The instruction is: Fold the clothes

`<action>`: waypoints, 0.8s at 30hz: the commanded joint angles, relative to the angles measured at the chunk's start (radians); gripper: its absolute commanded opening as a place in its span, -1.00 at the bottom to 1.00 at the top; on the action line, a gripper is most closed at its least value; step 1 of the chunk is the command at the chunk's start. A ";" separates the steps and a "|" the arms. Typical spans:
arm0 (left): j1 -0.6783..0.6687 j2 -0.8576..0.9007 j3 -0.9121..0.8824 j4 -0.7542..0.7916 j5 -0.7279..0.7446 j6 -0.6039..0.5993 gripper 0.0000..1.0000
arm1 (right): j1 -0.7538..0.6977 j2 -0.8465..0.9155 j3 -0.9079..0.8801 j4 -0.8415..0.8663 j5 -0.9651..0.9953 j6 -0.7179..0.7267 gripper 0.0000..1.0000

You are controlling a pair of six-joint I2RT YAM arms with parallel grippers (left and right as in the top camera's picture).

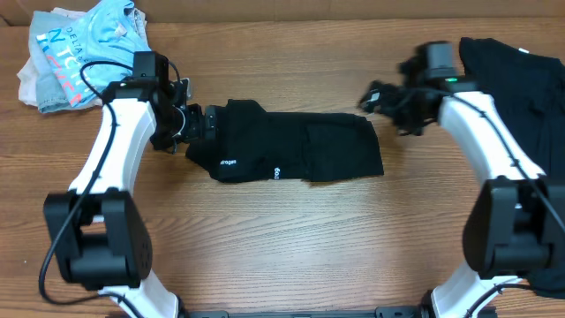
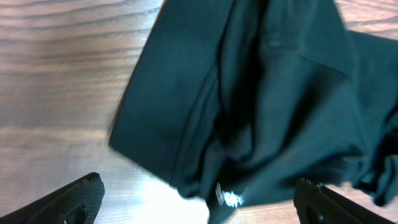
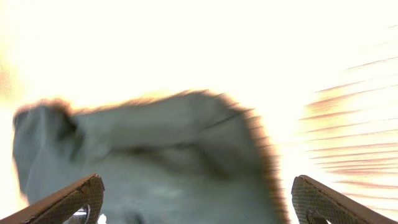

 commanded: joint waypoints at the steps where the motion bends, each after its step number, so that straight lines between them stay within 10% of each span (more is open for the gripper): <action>1: 0.020 0.080 -0.007 0.040 0.063 0.054 0.99 | -0.090 0.000 0.027 -0.001 0.000 0.001 1.00; 24: 0.134 0.277 -0.007 0.245 0.315 0.315 1.00 | -0.241 0.000 0.025 -0.054 0.000 0.001 1.00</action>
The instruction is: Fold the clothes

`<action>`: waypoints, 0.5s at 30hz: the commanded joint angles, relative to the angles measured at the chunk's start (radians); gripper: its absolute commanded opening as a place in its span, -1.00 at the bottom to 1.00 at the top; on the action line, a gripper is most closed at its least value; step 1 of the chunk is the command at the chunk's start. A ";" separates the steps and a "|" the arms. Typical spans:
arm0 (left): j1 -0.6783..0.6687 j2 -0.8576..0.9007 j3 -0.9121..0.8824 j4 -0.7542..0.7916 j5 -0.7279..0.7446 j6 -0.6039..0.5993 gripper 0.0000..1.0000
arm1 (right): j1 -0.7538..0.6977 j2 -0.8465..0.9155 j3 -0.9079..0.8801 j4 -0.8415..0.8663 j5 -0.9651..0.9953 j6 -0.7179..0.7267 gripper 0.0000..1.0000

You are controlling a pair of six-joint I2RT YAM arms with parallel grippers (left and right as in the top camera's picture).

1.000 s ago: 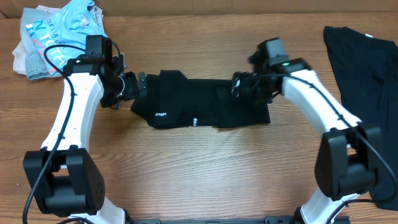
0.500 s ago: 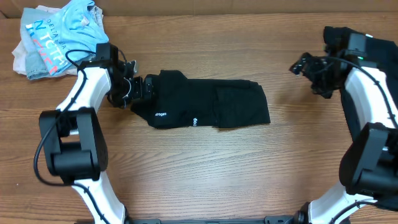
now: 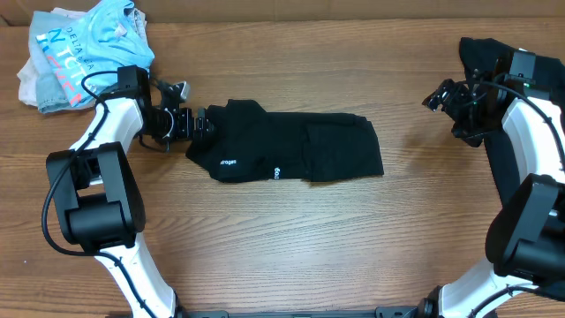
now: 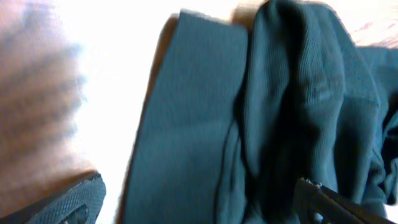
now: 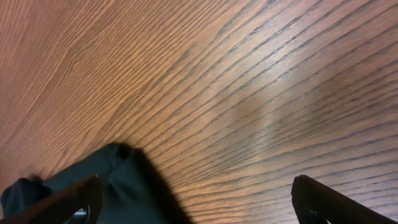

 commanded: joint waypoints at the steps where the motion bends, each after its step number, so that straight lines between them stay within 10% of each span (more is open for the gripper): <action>1: -0.002 0.041 -0.012 0.047 -0.012 0.050 1.00 | 0.021 0.000 0.025 -0.002 -0.001 0.000 1.00; 15: -0.121 0.041 -0.012 -0.094 0.084 0.128 1.00 | 0.025 0.000 0.025 -0.001 -0.001 0.000 1.00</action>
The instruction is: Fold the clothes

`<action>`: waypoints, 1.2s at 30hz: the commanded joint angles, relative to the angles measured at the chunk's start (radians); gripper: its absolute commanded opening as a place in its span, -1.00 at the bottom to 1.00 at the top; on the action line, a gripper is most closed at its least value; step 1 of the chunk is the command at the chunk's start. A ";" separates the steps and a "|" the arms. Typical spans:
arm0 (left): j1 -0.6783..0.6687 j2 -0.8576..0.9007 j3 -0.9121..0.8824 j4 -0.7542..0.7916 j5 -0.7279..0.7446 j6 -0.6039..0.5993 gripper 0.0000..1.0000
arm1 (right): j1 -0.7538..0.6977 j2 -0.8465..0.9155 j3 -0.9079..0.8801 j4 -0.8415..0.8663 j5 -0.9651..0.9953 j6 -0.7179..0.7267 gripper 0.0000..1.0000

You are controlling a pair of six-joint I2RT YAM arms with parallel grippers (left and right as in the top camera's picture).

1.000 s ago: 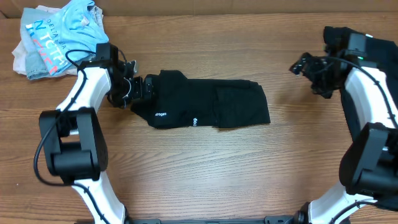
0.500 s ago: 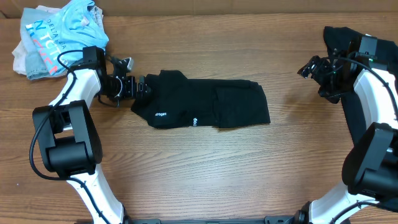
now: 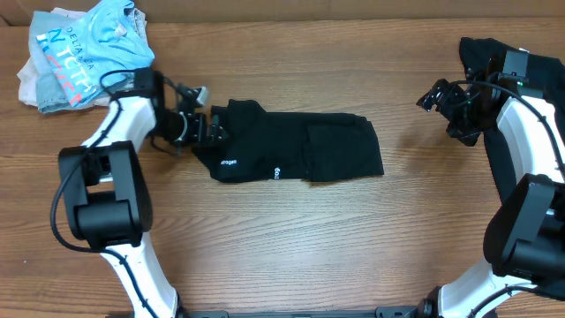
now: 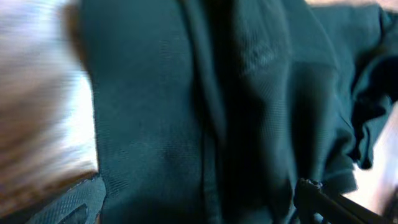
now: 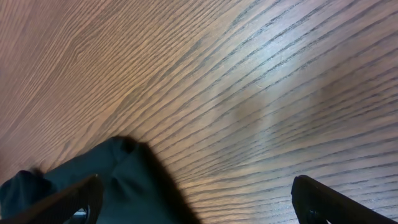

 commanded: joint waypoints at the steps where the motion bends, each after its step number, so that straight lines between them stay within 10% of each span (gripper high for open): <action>1: -0.058 0.032 -0.012 -0.012 -0.006 0.031 1.00 | 0.000 0.000 0.025 0.003 0.000 0.000 1.00; 9: -0.078 0.032 -0.012 -0.012 -0.082 0.011 0.92 | 0.000 0.000 0.025 0.080 0.000 0.000 1.00; 15: -0.077 0.031 -0.005 -0.007 -0.191 -0.081 -0.53 | 0.000 0.000 0.025 0.083 0.000 0.000 1.00; 18: -0.072 0.028 0.023 -0.022 -0.289 -0.158 -0.92 | 0.000 0.000 0.025 0.083 0.000 0.000 1.00; 26: -0.048 0.021 0.282 -0.281 -0.617 -0.402 -0.92 | 0.000 0.000 0.025 0.083 0.000 0.000 1.00; 36: -0.102 0.021 0.661 -0.627 -0.618 -0.408 -0.92 | 0.000 0.000 0.025 0.083 0.000 0.000 1.00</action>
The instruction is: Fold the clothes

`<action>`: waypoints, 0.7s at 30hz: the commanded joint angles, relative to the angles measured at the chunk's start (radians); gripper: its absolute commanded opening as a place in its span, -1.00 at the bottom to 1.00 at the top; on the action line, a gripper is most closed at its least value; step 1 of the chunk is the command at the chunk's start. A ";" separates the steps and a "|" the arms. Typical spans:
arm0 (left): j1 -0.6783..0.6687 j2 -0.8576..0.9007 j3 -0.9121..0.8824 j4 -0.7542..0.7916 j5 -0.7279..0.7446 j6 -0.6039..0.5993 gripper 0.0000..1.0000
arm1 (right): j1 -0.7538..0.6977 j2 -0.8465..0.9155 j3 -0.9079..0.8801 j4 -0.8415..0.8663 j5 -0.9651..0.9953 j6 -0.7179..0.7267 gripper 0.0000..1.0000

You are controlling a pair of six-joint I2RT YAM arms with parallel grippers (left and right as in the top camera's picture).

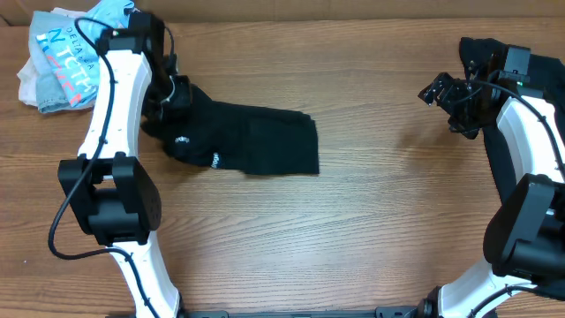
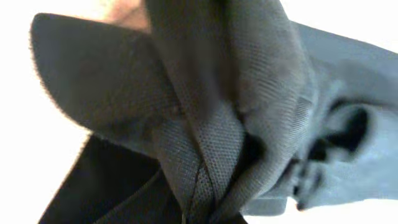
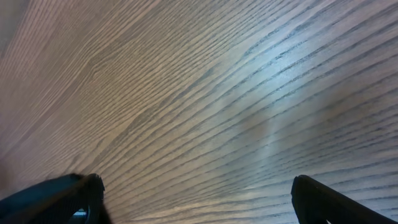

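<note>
A folded black garment (image 1: 252,146) lies tilted on the table's left half, with small white print near its left end. My left gripper (image 1: 174,95) is shut on that left end, which is lifted and bunched. In the left wrist view the pinched cloth (image 2: 211,137) fills the frame and hides the fingers. My right gripper (image 1: 439,90) hangs open over bare wood at the right, far from the garment. Its two fingertips (image 3: 87,186) stand wide apart at the frame's bottom corners, the gripper (image 3: 196,190) with nothing between them.
A heap of light blue and white clothes (image 1: 71,49) lies at the back left corner, just beyond my left arm. A pile of black clothes (image 1: 521,66) lies at the back right, under my right arm. The wooden table (image 1: 353,247) shows bare in front.
My left gripper was open around the garment's left end and is now shut on it. The garment has shifted left and toward the back, now tilted. The right gripper has barely moved.
The garment lay flat mid-table, my left gripper open at its left end, my right open near its right end. Then the right gripper was far right by the black pile, the left still open. Now the left grips the garment, displaced leftward.
</note>
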 commanded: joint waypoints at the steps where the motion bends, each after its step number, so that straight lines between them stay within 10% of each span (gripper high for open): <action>1: -0.047 0.004 0.095 -0.049 -0.012 -0.028 -0.92 | 0.000 0.000 0.025 0.005 0.000 0.001 1.00; 21: -0.396 0.043 0.079 0.103 0.164 -0.082 -0.69 | 0.000 0.000 0.025 0.005 0.000 0.001 1.00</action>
